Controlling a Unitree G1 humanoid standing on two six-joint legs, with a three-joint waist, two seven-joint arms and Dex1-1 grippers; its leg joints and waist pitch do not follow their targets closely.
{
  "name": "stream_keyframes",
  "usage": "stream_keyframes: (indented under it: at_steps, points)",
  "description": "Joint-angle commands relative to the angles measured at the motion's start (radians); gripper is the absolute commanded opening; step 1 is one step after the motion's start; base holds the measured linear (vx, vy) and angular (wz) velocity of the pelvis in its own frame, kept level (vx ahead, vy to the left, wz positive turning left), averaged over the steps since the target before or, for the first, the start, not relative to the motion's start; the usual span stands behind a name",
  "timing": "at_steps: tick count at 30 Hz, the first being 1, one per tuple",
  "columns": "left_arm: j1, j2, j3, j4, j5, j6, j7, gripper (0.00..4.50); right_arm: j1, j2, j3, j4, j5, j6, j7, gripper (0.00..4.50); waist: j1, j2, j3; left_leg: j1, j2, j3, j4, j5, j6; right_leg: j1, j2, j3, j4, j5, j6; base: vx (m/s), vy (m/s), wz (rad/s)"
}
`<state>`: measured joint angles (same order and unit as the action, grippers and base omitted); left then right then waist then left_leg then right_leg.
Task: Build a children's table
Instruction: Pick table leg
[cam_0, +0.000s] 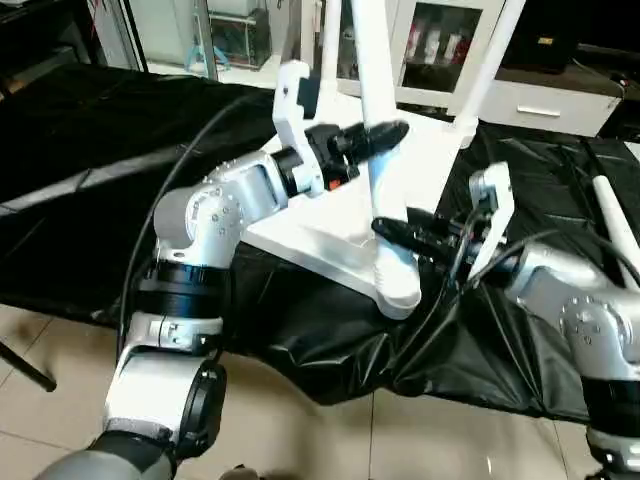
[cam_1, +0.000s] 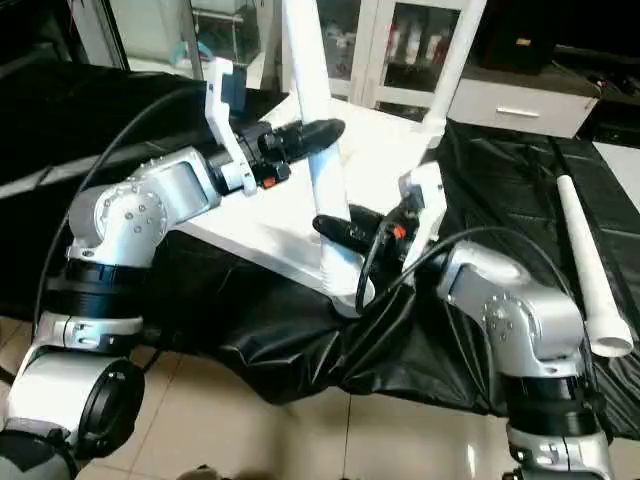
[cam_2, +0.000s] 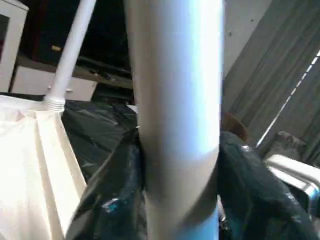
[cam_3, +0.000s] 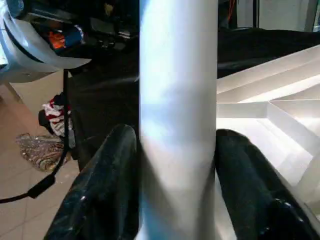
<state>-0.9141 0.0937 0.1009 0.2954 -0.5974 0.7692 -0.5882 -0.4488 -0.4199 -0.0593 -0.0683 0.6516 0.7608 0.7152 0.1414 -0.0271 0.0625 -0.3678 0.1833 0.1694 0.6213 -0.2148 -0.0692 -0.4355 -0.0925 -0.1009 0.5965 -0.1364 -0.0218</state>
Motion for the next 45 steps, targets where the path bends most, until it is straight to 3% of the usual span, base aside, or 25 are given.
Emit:
stream_keyframes:
  at_steps: [1,8,14,19,27,41,45]
  points:
    - [-0.031,0.006,-0.005,0.007,0.011,-0.013,-0.007,2.01,-0.023,-0.017,0.008,0.002,-0.016,-0.011,0.014,2.83,-0.001,-0.018,-0.085,0.001,0.034,-0.005,-0.068,-0.011,0.05,0.078,-0.059,0.048,-0.055,-0.242,-0.144,0.0,0.0,0.0]
    - [-0.041,0.014,-0.021,0.026,0.03,-0.042,-0.024,1.8,-0.058,-0.032,0.032,0.048,-0.066,-0.023,0.012,3.38,-0.001,-0.02,-0.085,0.0,0.033,-0.004,-0.066,-0.008,0.055,0.078,-0.06,0.048,-0.053,-0.241,-0.15,0.0,0.0,0.0]
    - [-0.055,0.032,-0.063,0.021,0.044,-0.049,-0.085,1.8,-0.103,-0.077,0.087,0.113,-0.095,0.032,0.064,3.39,-0.001,-0.022,-0.085,0.001,0.033,-0.004,-0.065,-0.001,0.058,0.079,-0.059,0.049,-0.05,-0.233,-0.154,0.0,0.0,0.0]
    - [-0.049,0.04,-0.11,0.001,0.055,-0.045,-0.128,1.8,-0.134,-0.088,0.125,0.17,-0.117,0.023,0.114,3.39,-0.001,-0.025,-0.087,0.0,0.034,-0.004,-0.062,0.015,0.069,0.079,-0.061,0.049,-0.045,-0.204,-0.177,0.0,0.0,0.0]
    - [-0.04,0.056,-0.167,-0.019,0.07,-0.052,-0.214,1.8,-0.165,-0.105,0.175,0.188,-0.12,0.019,0.201,3.39,0.001,-0.028,-0.084,0.0,0.037,-0.004,-0.063,-0.004,0.059,0.079,-0.063,0.05,-0.047,-0.238,-0.173,0.0,0.0,0.0]
    - [-0.045,0.073,-0.174,-0.012,0.07,-0.057,-0.261,1.79,-0.166,-0.131,0.193,0.196,-0.125,0.026,0.276,2.06,0.001,-0.028,-0.086,0.0,0.036,-0.004,-0.061,-0.008,0.056,0.08,-0.061,0.05,-0.045,-0.221,-0.18,0.0,0.0,0.0]
    - [-0.045,0.074,-0.176,-0.015,0.069,-0.053,-0.271,1.79,-0.166,-0.13,0.192,0.196,-0.125,0.026,0.282,1.9,0.001,-0.027,-0.086,0.001,0.037,-0.004,-0.062,-0.013,0.053,0.08,-0.061,0.05,-0.045,-0.227,-0.182,0.0,0.0,0.0]
